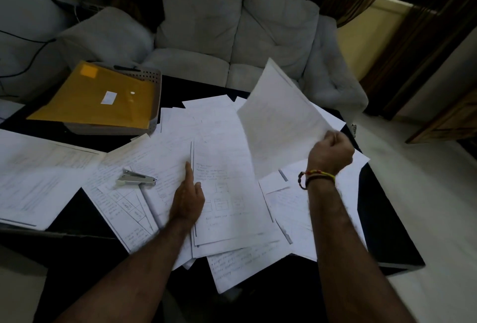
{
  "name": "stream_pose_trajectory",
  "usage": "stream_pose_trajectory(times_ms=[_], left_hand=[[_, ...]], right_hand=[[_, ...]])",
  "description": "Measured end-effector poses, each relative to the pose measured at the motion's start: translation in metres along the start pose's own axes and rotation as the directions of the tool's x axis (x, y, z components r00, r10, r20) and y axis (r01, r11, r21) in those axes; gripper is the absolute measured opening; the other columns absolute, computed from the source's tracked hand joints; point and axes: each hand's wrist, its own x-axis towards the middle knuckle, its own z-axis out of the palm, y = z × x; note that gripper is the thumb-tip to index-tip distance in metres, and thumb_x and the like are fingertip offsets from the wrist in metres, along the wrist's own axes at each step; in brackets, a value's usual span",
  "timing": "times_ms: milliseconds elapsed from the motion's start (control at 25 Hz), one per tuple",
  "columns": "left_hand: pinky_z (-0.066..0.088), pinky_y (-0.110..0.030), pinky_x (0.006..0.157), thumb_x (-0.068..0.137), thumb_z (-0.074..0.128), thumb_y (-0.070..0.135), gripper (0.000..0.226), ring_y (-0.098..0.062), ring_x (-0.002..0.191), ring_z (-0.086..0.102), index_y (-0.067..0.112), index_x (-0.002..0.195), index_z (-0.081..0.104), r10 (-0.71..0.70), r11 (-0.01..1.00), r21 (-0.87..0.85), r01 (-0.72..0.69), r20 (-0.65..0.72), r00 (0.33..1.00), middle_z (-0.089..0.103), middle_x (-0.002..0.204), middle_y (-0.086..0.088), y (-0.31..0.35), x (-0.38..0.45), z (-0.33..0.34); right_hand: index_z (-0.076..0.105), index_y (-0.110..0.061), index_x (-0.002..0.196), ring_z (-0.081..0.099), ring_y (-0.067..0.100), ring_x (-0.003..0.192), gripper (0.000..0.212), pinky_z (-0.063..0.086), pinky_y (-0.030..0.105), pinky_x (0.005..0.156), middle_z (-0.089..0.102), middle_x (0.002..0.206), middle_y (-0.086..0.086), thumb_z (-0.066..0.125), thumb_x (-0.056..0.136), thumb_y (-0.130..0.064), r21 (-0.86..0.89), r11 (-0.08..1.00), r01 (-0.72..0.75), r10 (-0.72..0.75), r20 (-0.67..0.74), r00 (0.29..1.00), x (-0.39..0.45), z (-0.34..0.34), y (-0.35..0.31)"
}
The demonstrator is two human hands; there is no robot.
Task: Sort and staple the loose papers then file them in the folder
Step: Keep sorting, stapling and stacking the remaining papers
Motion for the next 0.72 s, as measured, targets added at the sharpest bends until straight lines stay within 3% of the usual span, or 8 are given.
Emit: stream_pose_trajectory(times_ms=[120,240,320,440,520,600,720], left_hand=[[0.039,-0.038,0.103,0.099,0.043,0.016,0.065,-0.039,0.123,0.049,0.019,0.154,0.010,-0.051,0.998,-0.028,0.052,0.030,0.998,0.048,0.140,-0.021,-0.004,0.004,-0.002],[0.041,-0.038,0.101,0.101,0.042,0.026,0.055,-0.037,0.123,0.050,0.026,0.152,0.022,-0.068,0.990,-0.123,0.075,0.063,0.996,0.052,0.138,-0.016,-0.011,0.009,-0.004],[0.039,-0.037,0.104,0.100,0.037,0.043,0.048,-0.033,0.126,0.049,0.026,0.145,0.039,-0.117,0.970,-0.211,0.122,0.034,0.993,0.053,0.138,-0.011,-0.011,0.012,-0.004],[0.033,-0.040,0.112,0.097,0.032,0.057,0.061,-0.028,0.130,0.045,0.015,0.136,0.053,-0.170,0.957,-0.237,0.170,0.019,0.985,0.052,0.139,-0.008,-0.014,0.019,-0.004],[0.033,-0.035,0.111,0.098,0.040,0.048,0.053,-0.026,0.129,0.047,0.013,0.136,0.053,-0.147,0.967,-0.203,0.152,0.038,0.988,0.054,0.138,-0.007,-0.012,0.018,-0.006],[0.039,-0.028,0.101,0.095,0.054,0.026,0.043,-0.026,0.122,0.054,0.016,0.137,0.050,-0.086,0.985,-0.144,0.095,0.065,0.994,0.059,0.132,-0.005,-0.010,0.017,-0.008],[0.038,-0.023,0.096,0.091,0.056,0.007,0.053,-0.025,0.120,0.055,0.018,0.141,0.044,-0.053,0.984,-0.165,0.067,0.087,0.995,0.060,0.131,-0.004,-0.010,0.018,-0.009]], right_hand=[[0.069,0.006,0.086,0.064,0.032,0.086,0.023,0.038,0.024,0.066,0.069,0.089,0.024,0.050,0.092,-0.006,-0.113,0.980,-0.163,0.182,0.176,0.967,-0.032,-0.003,0.017],[0.069,0.005,0.084,0.063,0.037,0.089,0.021,0.036,0.028,0.066,0.068,0.091,0.024,0.051,0.091,-0.005,-0.278,0.937,-0.210,0.300,0.338,0.892,-0.091,-0.006,0.057],[0.068,0.005,0.087,0.063,0.038,0.091,0.020,0.042,0.030,0.070,0.069,0.093,0.024,0.051,0.091,-0.005,-0.352,0.904,-0.243,0.371,0.364,0.854,-0.120,-0.007,0.083],[0.069,0.004,0.087,0.064,0.040,0.092,0.021,0.048,0.035,0.075,0.069,0.092,0.023,0.050,0.090,-0.004,-0.387,0.879,-0.278,0.418,0.345,0.840,-0.138,-0.010,0.095],[0.069,0.005,0.086,0.064,0.040,0.091,0.020,0.049,0.035,0.076,0.069,0.092,0.023,0.051,0.087,-0.004,-0.392,0.873,-0.289,0.426,0.328,0.843,-0.139,-0.010,0.093],[0.068,0.005,0.083,0.064,0.040,0.090,0.017,0.049,0.034,0.076,0.069,0.090,0.022,0.054,0.081,-0.004,-0.425,0.863,-0.274,0.440,0.367,0.820,-0.138,-0.010,0.092],[0.066,0.000,0.096,0.058,0.038,0.105,0.022,0.048,0.037,0.086,0.064,0.107,0.018,0.060,0.077,-0.010,-0.549,0.829,-0.105,0.420,0.489,0.765,-0.132,-0.007,0.095]])
